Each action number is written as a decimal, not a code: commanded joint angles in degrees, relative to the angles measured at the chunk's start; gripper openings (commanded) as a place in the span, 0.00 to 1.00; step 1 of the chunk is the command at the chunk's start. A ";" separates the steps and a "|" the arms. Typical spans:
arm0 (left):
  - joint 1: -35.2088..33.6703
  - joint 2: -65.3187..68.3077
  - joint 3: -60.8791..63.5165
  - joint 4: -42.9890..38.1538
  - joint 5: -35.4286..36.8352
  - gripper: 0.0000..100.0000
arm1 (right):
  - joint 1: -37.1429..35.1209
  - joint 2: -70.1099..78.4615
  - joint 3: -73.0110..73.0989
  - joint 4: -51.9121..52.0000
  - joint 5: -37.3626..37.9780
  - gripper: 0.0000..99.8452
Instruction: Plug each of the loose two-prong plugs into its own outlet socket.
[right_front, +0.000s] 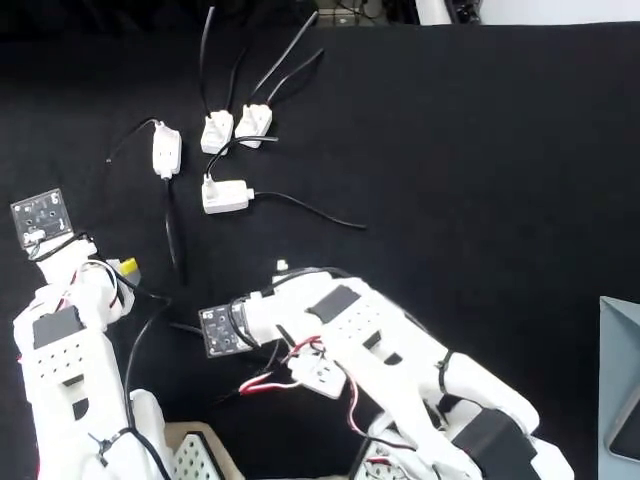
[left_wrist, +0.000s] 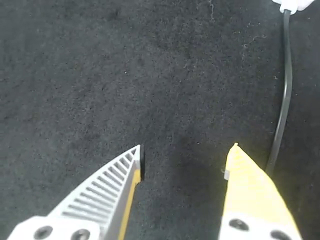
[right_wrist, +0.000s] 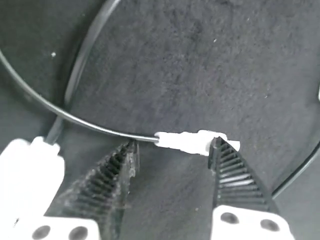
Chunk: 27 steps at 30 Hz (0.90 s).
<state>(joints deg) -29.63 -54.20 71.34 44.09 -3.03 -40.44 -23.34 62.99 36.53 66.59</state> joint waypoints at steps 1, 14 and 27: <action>-0.13 -0.79 -1.36 -0.44 0.62 0.27 | -1.14 1.63 0.40 -3.87 0.53 0.23; -0.13 -0.79 -1.27 -0.35 0.53 0.27 | -0.88 11.12 -0.04 -14.07 0.18 0.02; -0.13 -0.79 -1.27 -0.35 0.53 0.27 | 14.15 4.44 -8.40 -11.08 -24.18 0.01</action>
<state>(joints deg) -29.63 -54.20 71.34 44.09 -3.03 -29.27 -16.40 59.65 23.60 50.51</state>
